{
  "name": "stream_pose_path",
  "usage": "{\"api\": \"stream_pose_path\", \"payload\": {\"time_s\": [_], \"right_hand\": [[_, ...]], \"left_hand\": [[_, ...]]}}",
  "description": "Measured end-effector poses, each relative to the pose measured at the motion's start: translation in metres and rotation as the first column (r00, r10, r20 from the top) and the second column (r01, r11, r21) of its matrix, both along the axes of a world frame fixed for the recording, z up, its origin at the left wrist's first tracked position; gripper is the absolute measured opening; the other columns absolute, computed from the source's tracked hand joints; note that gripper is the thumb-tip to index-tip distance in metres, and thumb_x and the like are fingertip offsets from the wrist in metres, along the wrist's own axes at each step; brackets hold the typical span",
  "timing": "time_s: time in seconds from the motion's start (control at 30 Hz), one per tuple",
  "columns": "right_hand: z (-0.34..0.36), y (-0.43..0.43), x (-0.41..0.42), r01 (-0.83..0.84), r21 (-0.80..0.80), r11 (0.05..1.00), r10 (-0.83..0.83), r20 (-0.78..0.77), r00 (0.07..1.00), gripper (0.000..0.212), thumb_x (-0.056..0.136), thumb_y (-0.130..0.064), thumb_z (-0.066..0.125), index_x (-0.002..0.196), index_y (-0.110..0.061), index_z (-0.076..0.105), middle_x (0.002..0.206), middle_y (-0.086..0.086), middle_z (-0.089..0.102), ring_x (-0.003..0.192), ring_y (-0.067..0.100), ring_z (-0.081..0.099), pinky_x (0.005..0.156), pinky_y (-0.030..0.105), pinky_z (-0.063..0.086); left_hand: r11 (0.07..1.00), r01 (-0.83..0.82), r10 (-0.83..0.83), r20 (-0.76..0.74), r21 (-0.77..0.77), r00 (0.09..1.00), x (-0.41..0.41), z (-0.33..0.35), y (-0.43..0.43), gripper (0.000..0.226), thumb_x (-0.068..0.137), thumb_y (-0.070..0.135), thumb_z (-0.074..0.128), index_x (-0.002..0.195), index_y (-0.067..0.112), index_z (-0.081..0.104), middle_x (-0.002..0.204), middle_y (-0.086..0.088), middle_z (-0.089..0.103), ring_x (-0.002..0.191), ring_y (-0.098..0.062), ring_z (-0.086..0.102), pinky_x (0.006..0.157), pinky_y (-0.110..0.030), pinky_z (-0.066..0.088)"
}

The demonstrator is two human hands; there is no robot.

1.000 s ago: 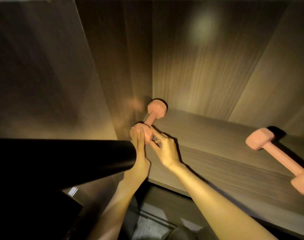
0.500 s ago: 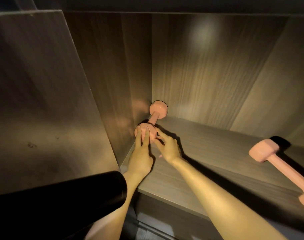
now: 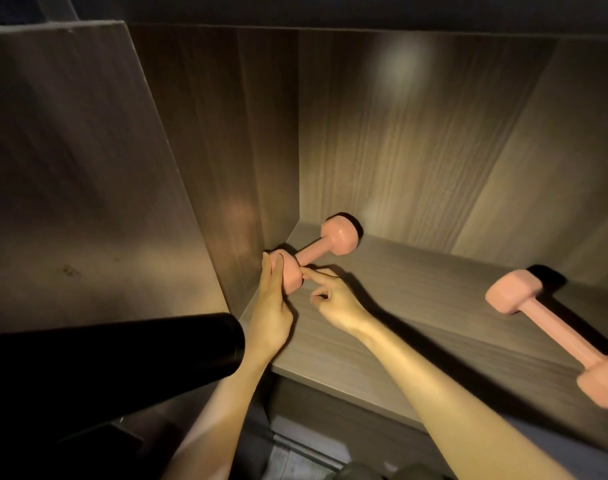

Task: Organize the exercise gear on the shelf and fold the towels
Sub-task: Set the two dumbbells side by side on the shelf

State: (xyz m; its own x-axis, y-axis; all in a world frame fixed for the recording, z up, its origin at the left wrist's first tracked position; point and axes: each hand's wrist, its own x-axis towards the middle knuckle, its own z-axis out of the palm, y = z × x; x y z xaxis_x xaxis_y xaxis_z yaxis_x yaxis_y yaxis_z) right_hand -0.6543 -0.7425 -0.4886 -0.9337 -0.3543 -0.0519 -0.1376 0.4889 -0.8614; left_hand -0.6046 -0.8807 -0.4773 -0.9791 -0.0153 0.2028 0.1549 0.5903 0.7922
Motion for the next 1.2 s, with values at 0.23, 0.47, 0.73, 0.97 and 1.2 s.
{"api": "stream_pose_path", "payload": {"time_s": [0.23,0.47,0.73,0.97,1.2], "right_hand": [[0.012,0.022,0.013,0.178,0.183,0.967,-0.096,-0.388,0.917,0.048,0.089,0.007,0.053,0.129,-0.017,0.060,0.124,0.000,0.049,0.117,0.014,0.047,0.106,0.027,0.039],[0.040,0.079,-0.034,0.193,0.457,0.868,-0.005,-0.382,0.924,0.065,0.085,0.000,0.062,0.140,-0.029,0.045,0.155,-0.002,0.019,0.138,0.023,0.021,0.114,0.035,0.026],[0.040,0.084,-0.059,0.101,0.530,0.842,0.093,-0.327,0.940,0.041,0.099,-0.015,0.044,0.140,-0.020,0.042,0.146,0.002,0.039,0.123,0.026,0.048,0.103,0.034,0.040],[0.043,0.085,-0.062,0.138,0.684,0.716,0.204,-0.395,0.896,0.051,0.093,-0.012,0.056,0.142,-0.018,0.039,0.153,0.004,0.022,0.111,0.029,0.058,0.096,0.038,0.049],[0.029,0.087,-0.070,0.211,0.669,0.712,0.139,-0.429,0.892,0.071,0.092,-0.001,0.056,0.151,-0.026,0.025,0.161,0.001,0.006,0.119,0.032,0.056,0.098,0.044,0.048]], "left_hand": [[1.000,-0.012,0.012,0.051,-0.010,0.999,-0.023,0.003,-0.006,0.067,0.096,0.007,0.051,0.151,0.019,0.016,0.160,0.003,0.005,0.144,-0.007,0.008,0.111,-0.019,0.005],[0.990,-0.049,0.049,0.001,-0.134,0.999,-0.047,0.001,0.003,0.070,0.092,-0.012,0.043,0.151,0.019,0.020,0.160,0.000,0.007,0.145,-0.014,0.014,0.115,-0.024,0.003],[0.986,-0.147,0.144,-0.045,-0.079,0.989,-0.072,0.005,0.034,0.074,0.085,-0.014,0.045,0.150,0.004,0.013,0.159,-0.013,0.003,0.146,-0.031,0.013,0.118,-0.042,0.017],[0.981,-0.191,0.192,0.019,-0.046,0.981,-0.055,-0.017,0.062,0.085,0.091,-0.004,0.048,0.152,0.019,-0.006,0.155,0.009,-0.022,0.145,-0.022,-0.014,0.118,-0.039,0.017],[0.972,-0.080,0.113,0.143,-0.220,0.983,-0.093,-0.007,0.042,0.073,0.090,0.009,0.056,0.151,0.009,0.015,0.156,0.008,-0.024,0.147,-0.027,0.000,0.117,-0.031,0.022]]}}
